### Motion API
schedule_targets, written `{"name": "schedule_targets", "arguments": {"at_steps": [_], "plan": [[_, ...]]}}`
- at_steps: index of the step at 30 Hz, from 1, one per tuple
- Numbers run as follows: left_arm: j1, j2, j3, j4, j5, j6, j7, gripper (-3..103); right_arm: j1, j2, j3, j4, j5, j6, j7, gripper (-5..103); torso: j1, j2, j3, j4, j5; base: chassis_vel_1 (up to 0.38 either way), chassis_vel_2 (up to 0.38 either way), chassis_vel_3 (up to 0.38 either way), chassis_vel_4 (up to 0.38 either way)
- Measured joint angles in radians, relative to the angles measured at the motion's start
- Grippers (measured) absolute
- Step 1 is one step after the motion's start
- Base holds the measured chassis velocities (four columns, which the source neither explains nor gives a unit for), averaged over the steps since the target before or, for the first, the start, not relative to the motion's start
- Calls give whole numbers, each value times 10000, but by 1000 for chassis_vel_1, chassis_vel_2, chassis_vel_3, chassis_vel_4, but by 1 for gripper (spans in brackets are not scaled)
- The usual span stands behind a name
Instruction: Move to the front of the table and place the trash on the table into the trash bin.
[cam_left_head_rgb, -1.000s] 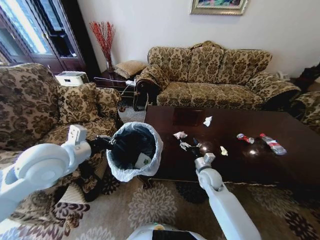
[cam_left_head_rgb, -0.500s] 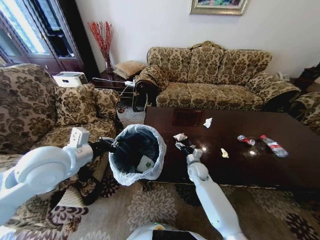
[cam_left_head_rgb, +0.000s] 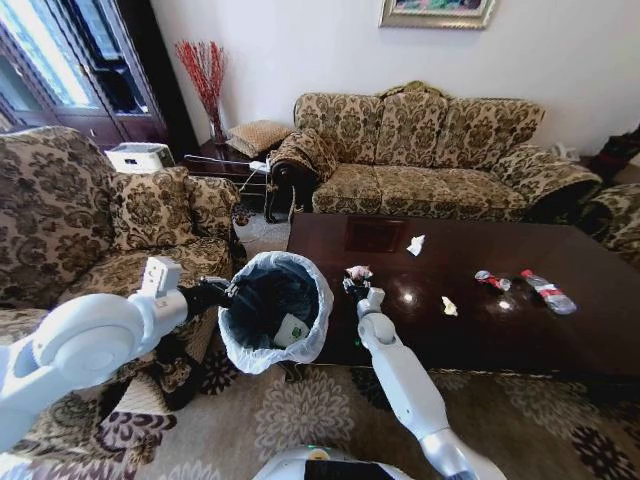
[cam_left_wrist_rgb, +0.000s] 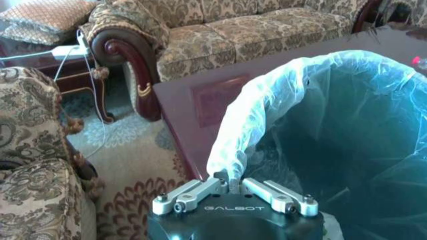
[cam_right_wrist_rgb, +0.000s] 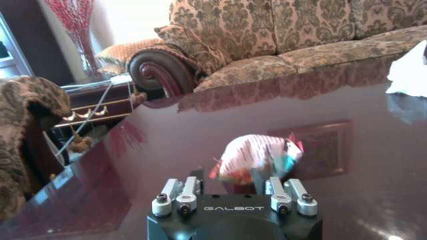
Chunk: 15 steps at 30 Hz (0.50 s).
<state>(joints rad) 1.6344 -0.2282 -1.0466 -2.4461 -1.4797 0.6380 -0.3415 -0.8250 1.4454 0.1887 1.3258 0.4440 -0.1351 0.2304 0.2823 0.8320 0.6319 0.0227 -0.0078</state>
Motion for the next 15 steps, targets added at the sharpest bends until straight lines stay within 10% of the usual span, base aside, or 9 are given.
{"name": "schedule_targets", "arguments": {"at_steps": [15], "plan": [[34, -107, 94, 34, 203, -57, 128, 0, -509, -346, 124, 500, -65, 67, 165, -3, 0, 0, -1, 2, 0, 0, 0, 0, 0]]}}
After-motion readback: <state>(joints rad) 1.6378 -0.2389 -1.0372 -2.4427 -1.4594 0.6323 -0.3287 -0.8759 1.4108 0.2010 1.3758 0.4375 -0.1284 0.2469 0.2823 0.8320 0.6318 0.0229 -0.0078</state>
